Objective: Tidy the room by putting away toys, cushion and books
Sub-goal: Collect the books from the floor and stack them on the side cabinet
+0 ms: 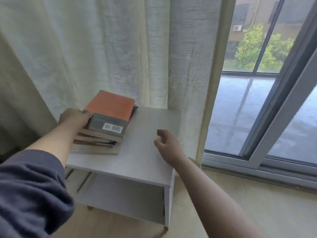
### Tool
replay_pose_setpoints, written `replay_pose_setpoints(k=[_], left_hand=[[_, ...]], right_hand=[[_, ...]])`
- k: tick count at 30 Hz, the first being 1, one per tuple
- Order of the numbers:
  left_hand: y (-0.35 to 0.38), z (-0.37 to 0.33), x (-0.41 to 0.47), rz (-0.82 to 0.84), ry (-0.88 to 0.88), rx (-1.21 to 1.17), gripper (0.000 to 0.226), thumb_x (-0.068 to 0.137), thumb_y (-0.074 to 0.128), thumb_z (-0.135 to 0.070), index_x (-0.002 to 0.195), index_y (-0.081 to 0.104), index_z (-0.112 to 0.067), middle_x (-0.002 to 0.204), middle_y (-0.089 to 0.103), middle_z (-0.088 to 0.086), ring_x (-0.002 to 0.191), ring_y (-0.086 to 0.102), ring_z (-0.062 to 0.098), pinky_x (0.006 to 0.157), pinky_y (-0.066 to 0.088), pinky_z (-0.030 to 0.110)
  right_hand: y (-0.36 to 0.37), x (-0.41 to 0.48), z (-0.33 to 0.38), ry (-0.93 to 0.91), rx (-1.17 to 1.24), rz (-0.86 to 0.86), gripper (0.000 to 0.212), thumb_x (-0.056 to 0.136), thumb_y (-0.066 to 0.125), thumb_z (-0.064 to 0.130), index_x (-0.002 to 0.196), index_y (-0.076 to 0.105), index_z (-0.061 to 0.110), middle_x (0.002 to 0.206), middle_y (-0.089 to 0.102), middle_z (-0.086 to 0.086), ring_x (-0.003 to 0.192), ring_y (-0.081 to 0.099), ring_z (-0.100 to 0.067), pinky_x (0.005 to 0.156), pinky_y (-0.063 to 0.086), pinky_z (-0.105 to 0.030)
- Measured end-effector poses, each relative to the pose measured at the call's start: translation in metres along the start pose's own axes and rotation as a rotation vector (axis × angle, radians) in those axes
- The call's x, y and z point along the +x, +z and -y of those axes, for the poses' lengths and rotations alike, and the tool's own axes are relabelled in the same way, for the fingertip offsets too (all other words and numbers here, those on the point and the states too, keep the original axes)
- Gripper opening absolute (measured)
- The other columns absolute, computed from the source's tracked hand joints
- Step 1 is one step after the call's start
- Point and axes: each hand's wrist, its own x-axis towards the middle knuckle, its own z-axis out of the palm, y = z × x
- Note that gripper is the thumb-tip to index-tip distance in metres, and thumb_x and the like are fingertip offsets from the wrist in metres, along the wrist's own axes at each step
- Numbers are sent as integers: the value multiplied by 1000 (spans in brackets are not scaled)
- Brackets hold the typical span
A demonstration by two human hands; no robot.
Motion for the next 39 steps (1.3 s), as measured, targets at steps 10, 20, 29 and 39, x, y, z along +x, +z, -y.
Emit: replay_pose_setpoints(k=[10,20,29,39], left_hand=[[101,-72,-112,37,827,346,37,90,53,-35,121,55,-15,127,51,8,118,46,29,98,34,46],[277,-105,-331,580,1215,166,27,87,55,-27,111,59,-16,117,53,7,112,49,27,92,37,39],[375,-61,-536,1054,1356,389,31,89,51,-30,118,55,-19,122,52,4,113,51,25,89,42,35],[458,57,-705,1498,1192,641,35,90,52,-23,122,56,-11,127,55,11,116,52,25,92,41,27]], right_hand=[[-13,-13,-1,116,309,-147,39,91,57,9,130,55,13,123,63,-1,115,59,-14,96,49,-26],[-172,-215,-173,534,409,-787,19,92,53,-3,93,61,14,103,66,-13,98,65,-23,85,56,-40],[-268,-393,-242,793,414,-870,28,91,48,-4,103,61,18,106,68,-3,98,64,-20,91,52,-45],[-276,-609,-378,1265,373,-1047,30,88,66,15,117,58,19,126,60,-8,102,54,-17,78,43,-29]])
